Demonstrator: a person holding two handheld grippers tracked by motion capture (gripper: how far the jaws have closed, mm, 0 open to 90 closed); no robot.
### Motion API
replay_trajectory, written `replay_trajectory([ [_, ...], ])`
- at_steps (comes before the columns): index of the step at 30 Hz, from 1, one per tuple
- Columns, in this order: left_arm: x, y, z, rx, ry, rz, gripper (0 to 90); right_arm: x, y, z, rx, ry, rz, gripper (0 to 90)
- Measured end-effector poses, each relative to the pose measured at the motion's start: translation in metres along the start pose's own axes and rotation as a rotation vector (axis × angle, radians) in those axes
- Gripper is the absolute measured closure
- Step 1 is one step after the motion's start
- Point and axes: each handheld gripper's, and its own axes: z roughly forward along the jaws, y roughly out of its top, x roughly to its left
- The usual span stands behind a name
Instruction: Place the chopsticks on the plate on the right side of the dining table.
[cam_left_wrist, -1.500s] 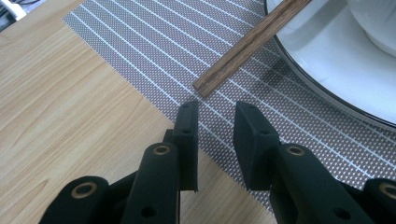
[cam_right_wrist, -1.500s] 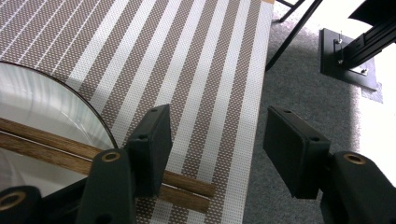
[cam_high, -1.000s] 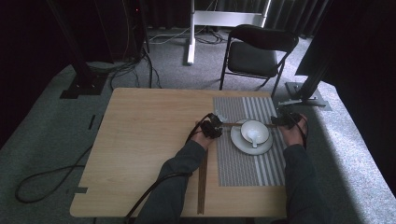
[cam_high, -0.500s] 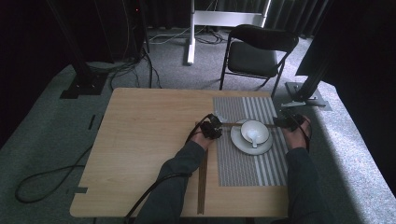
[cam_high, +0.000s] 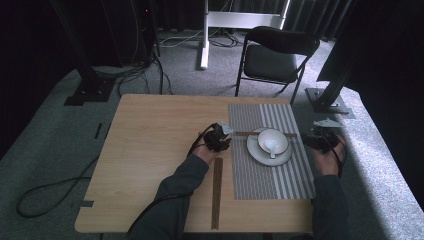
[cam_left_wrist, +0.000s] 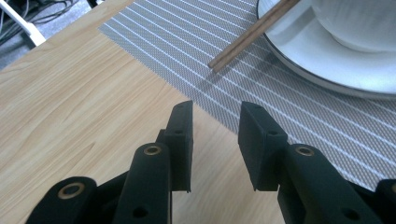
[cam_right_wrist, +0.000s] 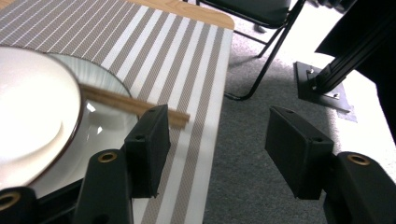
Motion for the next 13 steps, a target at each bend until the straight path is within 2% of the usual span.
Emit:
replay_trajectory([
  [2, 0.000, -0.002, -0.004, -0.005, -0.001, -0.001, 64.8, 0.000, -0.004, -0.005, -0.007, 0.000, 0.004, 39.3],
  [4, 0.002, -0.008, -0.013, -0.015, 0.002, 0.000, 64.2, 0.002, -0.017, -0.020, -0.022, -0.001, 0.009, 39.3],
  [8, 0.004, -0.014, -0.022, -0.019, 0.003, -0.001, 63.3, 0.007, -0.028, -0.033, -0.029, -0.002, -0.009, 39.2],
  [9, 0.006, -0.020, -0.030, -0.028, 0.005, -0.007, 63.3, 0.009, -0.031, -0.037, -0.030, 0.005, -0.010, 39.2],
  [10, 0.007, -0.022, -0.033, -0.030, 0.005, -0.013, 63.0, 0.016, -0.041, -0.046, -0.031, 0.015, -0.030, 39.2],
  [13, 0.011, -0.029, -0.042, -0.040, 0.013, -0.024, 62.5, 0.026, -0.052, -0.059, -0.039, 0.035, -0.048, 38.9],
])
